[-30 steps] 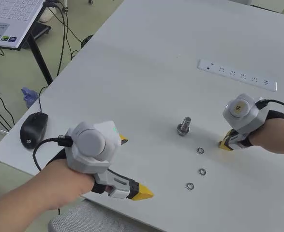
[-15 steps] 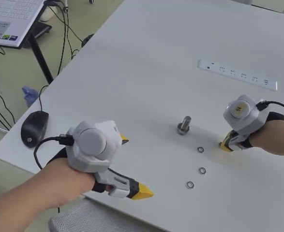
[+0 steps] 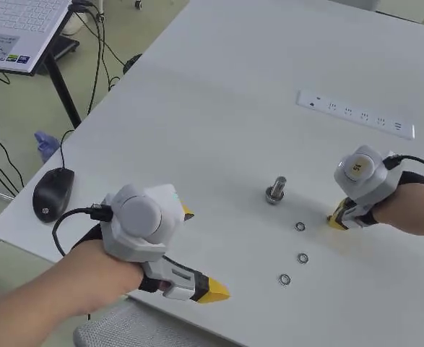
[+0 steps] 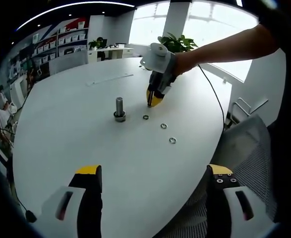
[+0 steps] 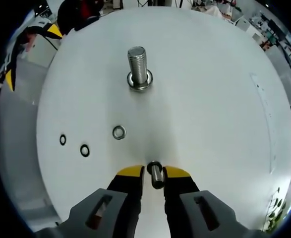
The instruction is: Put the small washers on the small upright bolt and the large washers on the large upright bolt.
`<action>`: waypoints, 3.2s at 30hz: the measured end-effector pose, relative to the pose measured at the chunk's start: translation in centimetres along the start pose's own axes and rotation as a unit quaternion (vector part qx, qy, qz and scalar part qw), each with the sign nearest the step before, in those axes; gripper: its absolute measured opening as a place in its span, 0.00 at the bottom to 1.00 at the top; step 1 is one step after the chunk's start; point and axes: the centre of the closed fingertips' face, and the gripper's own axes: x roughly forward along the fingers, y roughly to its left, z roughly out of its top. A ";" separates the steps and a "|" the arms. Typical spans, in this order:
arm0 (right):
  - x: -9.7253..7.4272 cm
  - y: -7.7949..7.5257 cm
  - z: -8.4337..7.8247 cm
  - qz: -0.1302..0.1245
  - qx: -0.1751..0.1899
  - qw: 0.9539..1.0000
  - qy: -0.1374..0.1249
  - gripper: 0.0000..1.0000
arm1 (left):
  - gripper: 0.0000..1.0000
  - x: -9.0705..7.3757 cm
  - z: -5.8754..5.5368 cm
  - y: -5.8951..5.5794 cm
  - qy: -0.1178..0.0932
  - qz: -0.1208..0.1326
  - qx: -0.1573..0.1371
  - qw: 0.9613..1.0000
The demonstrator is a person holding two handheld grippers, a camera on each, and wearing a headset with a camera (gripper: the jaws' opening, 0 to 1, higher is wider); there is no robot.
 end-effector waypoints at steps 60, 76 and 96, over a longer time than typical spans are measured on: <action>-4.5 3.6 4.2 -0.001 -0.009 0.999 -0.037 0.40 | 0.95 -2.7 1.4 -0.6 -0.011 -0.024 0.029 0.999; -2.7 4.8 4.8 0.008 -0.014 0.999 -0.041 0.37 | 0.93 -3.4 1.3 -0.4 -0.011 -0.026 0.039 0.999; 0.7 4.5 4.7 -0.014 0.011 0.999 -0.036 0.31 | 0.89 -3.1 -0.2 -0.8 0.006 -0.038 0.041 0.998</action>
